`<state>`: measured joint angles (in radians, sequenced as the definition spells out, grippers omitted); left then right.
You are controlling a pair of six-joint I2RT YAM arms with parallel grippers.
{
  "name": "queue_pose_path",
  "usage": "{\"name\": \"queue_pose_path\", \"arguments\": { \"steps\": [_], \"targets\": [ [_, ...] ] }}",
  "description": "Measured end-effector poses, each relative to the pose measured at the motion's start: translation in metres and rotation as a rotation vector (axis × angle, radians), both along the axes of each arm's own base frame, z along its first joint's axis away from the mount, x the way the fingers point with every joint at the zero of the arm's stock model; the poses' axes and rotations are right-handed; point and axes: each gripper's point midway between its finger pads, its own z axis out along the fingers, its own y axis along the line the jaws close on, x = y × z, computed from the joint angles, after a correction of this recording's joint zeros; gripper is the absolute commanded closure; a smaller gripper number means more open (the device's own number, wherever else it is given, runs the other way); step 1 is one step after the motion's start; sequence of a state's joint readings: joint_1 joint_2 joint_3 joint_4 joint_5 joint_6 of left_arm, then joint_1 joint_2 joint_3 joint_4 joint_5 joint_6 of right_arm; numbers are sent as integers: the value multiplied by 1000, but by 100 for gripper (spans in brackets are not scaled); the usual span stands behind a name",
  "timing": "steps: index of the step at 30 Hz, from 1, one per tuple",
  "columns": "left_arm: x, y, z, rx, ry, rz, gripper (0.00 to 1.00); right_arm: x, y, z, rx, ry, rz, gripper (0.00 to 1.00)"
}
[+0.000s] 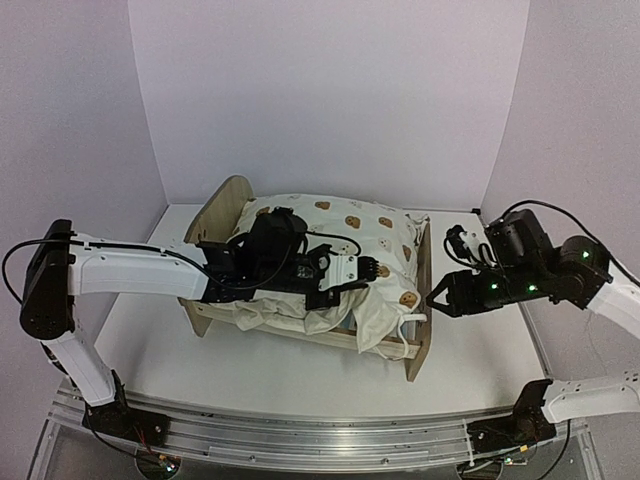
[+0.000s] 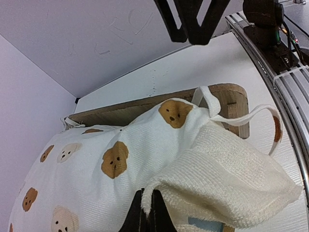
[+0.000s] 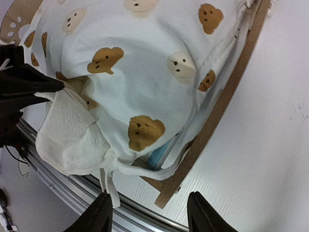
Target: Set up the pet bed
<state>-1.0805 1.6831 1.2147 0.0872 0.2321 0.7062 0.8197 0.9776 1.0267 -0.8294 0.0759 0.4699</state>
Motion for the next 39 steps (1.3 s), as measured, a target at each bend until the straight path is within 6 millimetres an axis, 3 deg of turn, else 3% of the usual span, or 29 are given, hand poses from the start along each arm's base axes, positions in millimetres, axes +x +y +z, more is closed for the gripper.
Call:
{"name": "queue_pose_path", "arguments": {
  "steps": [3, 6, 9, 14, 18, 22, 27, 35, 39],
  "targets": [
    [0, -1, -4, 6, 6, 1, 100, -13, -1, -5, 55, 77, -80, 43],
    [1, -1, -4, 6, 8, 2, 100, -35, 10, -30, 54, 158, -73, 43],
    [2, 0, -4, 5, 9, 4, 100, -55, 28, -51, 35, 183, -23, 41],
    [5, 1, -4, 4, 11, 12, 100, -70, 66, -62, 100, 164, 32, 42],
    [6, 2, -4, 2, 17, 13, 100, -69, 80, -92, 109, 154, -14, 60],
    [5, 2, -3, -2, 31, 9, 100, -53, 75, -103, 116, 105, -133, 71],
    [5, 2, -3, -5, 36, 4, 100, -36, 61, -96, 165, 29, -252, 65],
    [7, 2, -2, -12, 34, 4, 100, -34, 52, -81, 226, -9, -274, 63],
    [7, 1, 1, -22, 28, 3, 100, -33, 53, -84, 200, -17, -258, 88]
  ]
}}
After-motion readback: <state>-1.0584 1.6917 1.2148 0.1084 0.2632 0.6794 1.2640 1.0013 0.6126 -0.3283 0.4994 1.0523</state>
